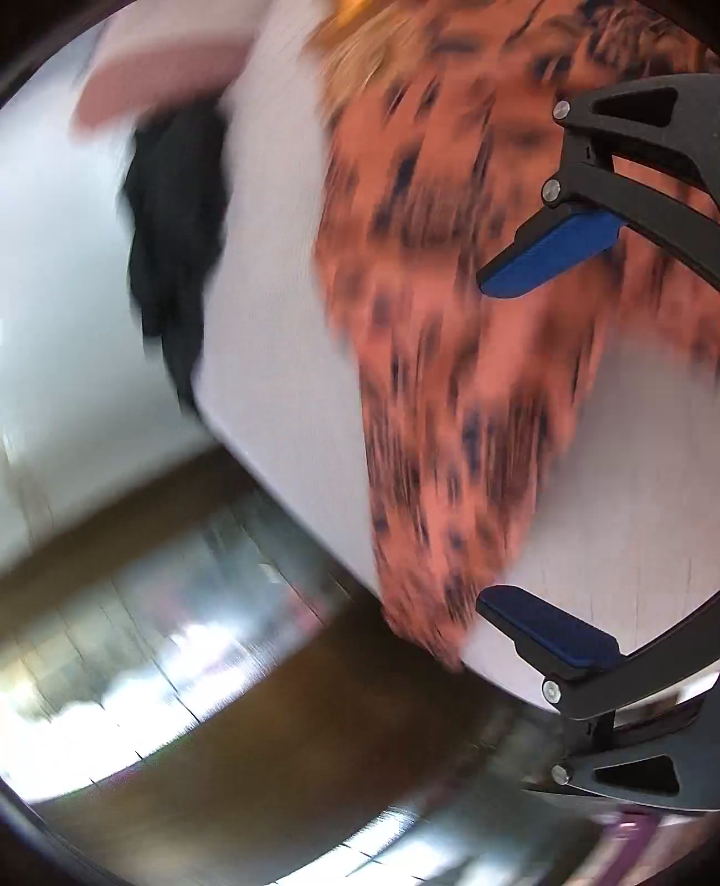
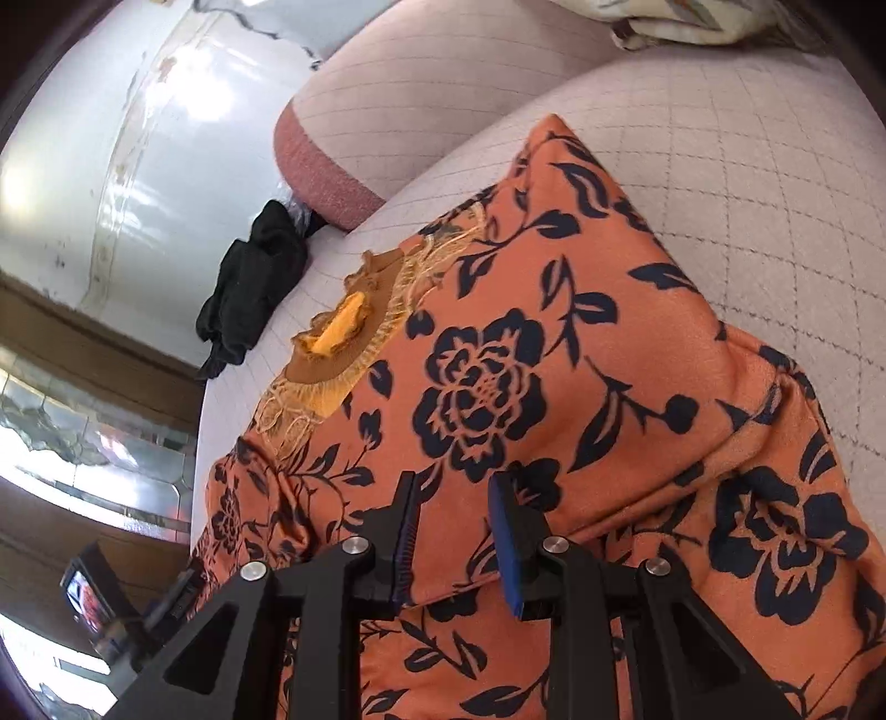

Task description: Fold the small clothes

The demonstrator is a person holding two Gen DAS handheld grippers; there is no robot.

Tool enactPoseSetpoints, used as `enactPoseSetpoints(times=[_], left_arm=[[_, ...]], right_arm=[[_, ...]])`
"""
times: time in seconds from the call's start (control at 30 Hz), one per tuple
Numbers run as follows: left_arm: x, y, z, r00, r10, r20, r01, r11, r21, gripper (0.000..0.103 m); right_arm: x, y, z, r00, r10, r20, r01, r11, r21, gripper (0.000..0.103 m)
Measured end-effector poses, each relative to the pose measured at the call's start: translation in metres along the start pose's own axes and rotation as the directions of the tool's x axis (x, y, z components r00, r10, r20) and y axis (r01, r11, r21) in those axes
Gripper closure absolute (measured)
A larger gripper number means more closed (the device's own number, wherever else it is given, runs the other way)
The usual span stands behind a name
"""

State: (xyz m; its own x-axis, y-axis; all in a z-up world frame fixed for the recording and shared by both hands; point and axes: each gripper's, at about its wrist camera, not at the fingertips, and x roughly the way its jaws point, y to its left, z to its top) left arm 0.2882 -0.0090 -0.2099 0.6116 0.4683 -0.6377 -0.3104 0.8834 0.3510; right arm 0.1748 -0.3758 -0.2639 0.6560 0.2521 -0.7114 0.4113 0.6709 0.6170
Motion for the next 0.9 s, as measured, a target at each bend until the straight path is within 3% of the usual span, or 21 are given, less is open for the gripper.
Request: enactPoseSetpoints(times=[0.1,0.17,0.3,0.33,0.4,0.43,0.47,0.53,0.57,0.6,0.63,0.7,0.8,0.9], left_arm=[[0.020,0.077,0.000,0.996,-0.016,-0.090,0.001,0.986,-0.165,0.000],[0.033,0.114,-0.005,0.987,-0.047,-0.154,0.011,0.974,-0.227,0.000],[0.057,0.184,-0.024,0.960,-0.143,-0.241,0.064,0.949,-0.310,0.000],[0.065,0.199,-0.029,0.955,-0.147,-0.258,0.061,0.947,-0.316,0.000],[0.083,0.228,-0.038,0.943,-0.145,-0.300,0.041,0.943,-0.329,0.000],[0.093,0.244,-0.043,0.935,-0.156,-0.318,0.037,0.936,-0.350,0.000],[0.104,0.262,-0.047,0.927,-0.183,-0.328,0.045,0.921,-0.387,0.000],[0.120,0.290,-0.053,0.916,-0.212,-0.341,0.042,0.895,-0.445,0.000],[0.127,0.300,-0.055,0.912,-0.228,-0.342,0.043,0.881,-0.472,0.000],[0.131,0.309,-0.056,0.907,-0.254,-0.335,0.055,0.862,-0.504,0.000],[0.134,0.315,-0.056,0.902,-0.290,-0.320,0.079,0.840,-0.538,0.000],[0.143,0.320,-0.053,0.888,-0.354,-0.292,0.127,0.801,-0.584,0.000],[0.163,0.321,-0.045,0.870,-0.419,-0.260,0.168,0.747,-0.644,0.000],[0.186,0.312,-0.033,0.830,-0.501,-0.245,0.201,0.679,-0.706,0.005]], right_arm=[[-0.006,0.022,-0.010,0.993,0.110,0.038,-0.108,0.992,-0.060,0.075],[0.004,0.044,-0.016,0.985,0.171,-0.005,-0.171,0.980,-0.097,0.075],[0.051,0.063,-0.032,0.994,0.080,-0.075,-0.084,0.995,-0.046,0.075],[0.062,0.066,-0.037,0.992,0.090,-0.087,-0.090,0.996,0.006,0.075],[0.072,0.091,-0.045,0.978,0.193,-0.085,-0.190,0.981,0.038,0.075],[0.079,0.110,-0.051,0.949,0.284,-0.135,-0.281,0.959,0.045,0.075],[0.084,0.132,-0.059,0.892,0.407,-0.194,-0.402,0.913,0.066,0.075],[0.073,0.169,-0.070,0.795,0.562,-0.227,-0.564,0.823,0.066,0.075],[0.062,0.184,-0.074,0.775,0.590,-0.228,-0.602,0.798,0.020,0.075],[0.052,0.194,-0.078,0.774,0.587,-0.238,-0.611,0.791,-0.035,0.075],[0.044,0.200,-0.082,0.789,0.561,-0.251,-0.596,0.798,-0.088,0.073],[0.028,0.198,-0.092,0.837,0.479,-0.266,-0.532,0.827,-0.185,0.067],[0.011,0.175,-0.108,0.908,0.340,-0.246,-0.406,0.859,-0.313,0.066],[-0.011,0.137,-0.117,0.949,0.253,-0.186,-0.306,0.878,-0.369,0.066]])
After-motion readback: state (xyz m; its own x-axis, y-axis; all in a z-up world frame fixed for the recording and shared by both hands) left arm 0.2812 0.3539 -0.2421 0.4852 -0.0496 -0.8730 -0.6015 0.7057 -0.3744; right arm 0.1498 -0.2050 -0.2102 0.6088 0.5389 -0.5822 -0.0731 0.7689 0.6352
